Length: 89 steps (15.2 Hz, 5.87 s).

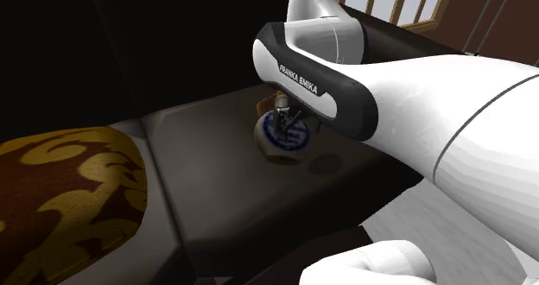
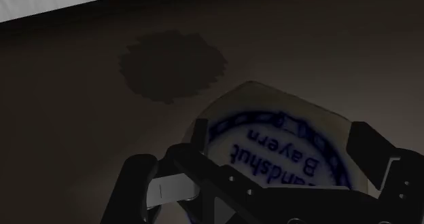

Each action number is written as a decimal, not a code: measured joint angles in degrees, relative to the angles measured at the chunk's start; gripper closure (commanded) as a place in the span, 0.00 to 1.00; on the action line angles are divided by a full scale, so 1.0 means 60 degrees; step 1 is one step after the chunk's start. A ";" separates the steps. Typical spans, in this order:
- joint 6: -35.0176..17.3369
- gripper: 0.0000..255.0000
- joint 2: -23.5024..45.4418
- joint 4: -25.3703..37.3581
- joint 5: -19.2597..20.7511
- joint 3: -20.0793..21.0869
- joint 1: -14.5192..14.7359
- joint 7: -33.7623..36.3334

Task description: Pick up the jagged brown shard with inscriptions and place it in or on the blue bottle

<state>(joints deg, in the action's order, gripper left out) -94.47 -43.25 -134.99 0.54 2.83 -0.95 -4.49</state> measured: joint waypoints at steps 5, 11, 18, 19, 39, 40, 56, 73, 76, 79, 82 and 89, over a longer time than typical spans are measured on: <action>-0.0234 0.00 0.1353 0.0857 0.0602 -0.0027 0.0108 -0.0892; -0.0491 0.00 0.3860 0.2659 0.1758 0.0160 0.0319 -0.2433; -0.0498 0.00 0.6728 0.5043 0.3250 0.0616 0.0623 -0.3934; -0.0475 0.00 0.7049 0.5328 0.3474 0.0670 0.0669 -0.4164; -0.1066 0.00 1.0023 0.7277 0.5471 0.0944 0.1082 -0.5739; -0.1068 0.00 1.0023 0.7275 0.5471 0.0944 0.1082 -0.5738; -0.0751 1.00 0.9954 0.7593 0.5434 0.0963 0.1096 -0.5912; -0.3604 0.00 0.9577 0.6364 -0.0533 0.1234 -0.1733 -1.0980; -0.3642 0.00 0.9583 0.6338 -0.0537 0.1236 -0.1730 -1.0979; -0.3646 1.00 0.9583 0.6334 -0.0537 0.1237 -0.1730 -1.0979; -0.3647 1.00 0.9578 0.6337 -0.0537 0.1237 -0.1729 -1.0978; -0.3645 1.00 0.9579 0.6339 -0.0537 0.1237 -0.1729 -1.0978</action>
<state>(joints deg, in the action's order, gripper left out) -116.34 14.22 -96.96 -2.68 10.25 -11.32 -70.36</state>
